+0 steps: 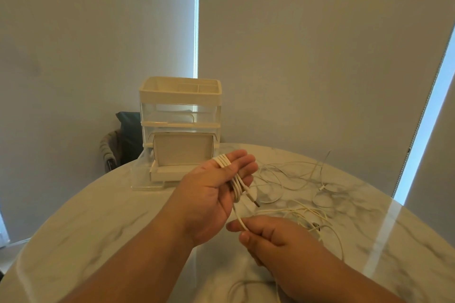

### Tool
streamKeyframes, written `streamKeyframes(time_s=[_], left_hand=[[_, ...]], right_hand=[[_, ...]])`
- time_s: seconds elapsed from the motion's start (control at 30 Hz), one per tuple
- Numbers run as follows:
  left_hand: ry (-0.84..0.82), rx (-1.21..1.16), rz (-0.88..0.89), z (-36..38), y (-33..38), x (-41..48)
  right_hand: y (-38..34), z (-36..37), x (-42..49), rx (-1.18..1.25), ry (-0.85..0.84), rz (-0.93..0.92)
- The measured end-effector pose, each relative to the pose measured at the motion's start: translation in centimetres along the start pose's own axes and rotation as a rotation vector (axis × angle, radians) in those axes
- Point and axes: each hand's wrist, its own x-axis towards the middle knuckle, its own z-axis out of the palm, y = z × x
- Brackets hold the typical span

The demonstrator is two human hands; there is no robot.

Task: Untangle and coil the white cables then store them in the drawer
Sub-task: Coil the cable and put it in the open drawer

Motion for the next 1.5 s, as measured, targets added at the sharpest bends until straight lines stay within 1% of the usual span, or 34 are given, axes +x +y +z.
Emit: streamKeyframes(time_s=[0.13, 0.2, 0.37, 0.47, 0.53, 0.57, 0.6, 0.67, 0.7, 0.77, 0.83, 0.9, 1.03, 1.1, 1.2, 1.23, 1.3, 1.4, 1.43, 1.5], left_hand=[[0.033, -0.023, -0.028, 0.4, -0.9, 0.0], [0.043, -0.020, -0.035, 0.4, -1.0, 0.1], [0.079, -0.067, 0.017, 0.3, -0.3, 0.3], [0.091, -0.087, 0.049, 0.3, -0.4, 0.5], [0.100, 0.004, 0.070, 0.4, -0.8, 0.7], [0.097, 0.094, 0.086, 0.3, -1.1, 0.7], [0.079, 0.219, 0.114, 0.3, -1.4, 0.6], [-0.009, 0.506, 0.174, 0.1, -2.1, 0.4], [-0.049, 0.614, 0.188, 0.1, -2.4, 0.2], [-0.072, 0.704, 0.177, -0.2, -2.8, 0.0], [-0.076, 0.730, 0.142, -0.3, -3.1, -0.1], [-0.086, 0.716, 0.092, -0.3, -3.5, -0.2], [-0.105, 0.548, 0.058, 0.0, -4.0, -0.3], [-0.111, 0.515, 0.098, 0.1, -4.1, -0.6], [-0.155, 0.681, 0.247, 0.1, -4.5, -0.9], [-0.178, 0.701, 0.269, 0.2, -4.6, -1.0], [-0.203, 0.630, 0.238, 0.4, -4.7, -1.2], [-0.255, 0.314, 0.049, 0.8, -4.4, -1.3], [-0.266, 0.299, 0.023, 0.7, -4.6, -1.2], [-0.210, 0.302, 0.047, 0.6, -4.9, -1.1]], right_hand=[[-0.2, -0.1, 0.0, -0.150, -0.070, -0.041], [-0.4, -0.1, -0.1, -0.187, -0.070, -0.048], [0.0, -0.9, -0.1, -0.155, 0.137, -0.048], [-0.1, -0.8, -0.2, -0.161, 0.159, -0.067], [-0.1, -0.5, -0.2, -0.194, 0.152, -0.074], [-0.1, -0.4, -0.2, -0.200, 0.156, -0.074], [-0.1, -0.4, -0.1, -0.196, 0.162, -0.078], [-0.1, -0.6, -0.2, -0.179, 0.181, -0.098], [-0.1, -0.8, -0.2, -0.182, 0.204, -0.117], [-0.3, -1.1, -0.2, -0.193, 0.268, -0.152], [-0.5, -1.2, -0.4, -0.129, 0.336, -0.178], [-0.6, -1.3, -0.6, -0.053, 0.377, -0.200], [-0.6, -1.1, -0.7, 0.053, 0.484, -0.231], [-0.6, -0.9, -0.6, 0.100, 0.527, -0.239], [-0.4, -0.3, -0.3, 0.079, 0.511, -0.239], [-0.2, 0.0, -0.1, 0.058, 0.502, -0.235], [0.1, 0.4, 0.3, 0.016, 0.485, -0.219], [0.1, 0.4, 0.4, -0.034, 0.443, -0.208], [0.1, 0.3, 0.3, -0.045, 0.437, -0.215], [0.1, 0.2, 0.3, -0.051, 0.454, -0.239]])
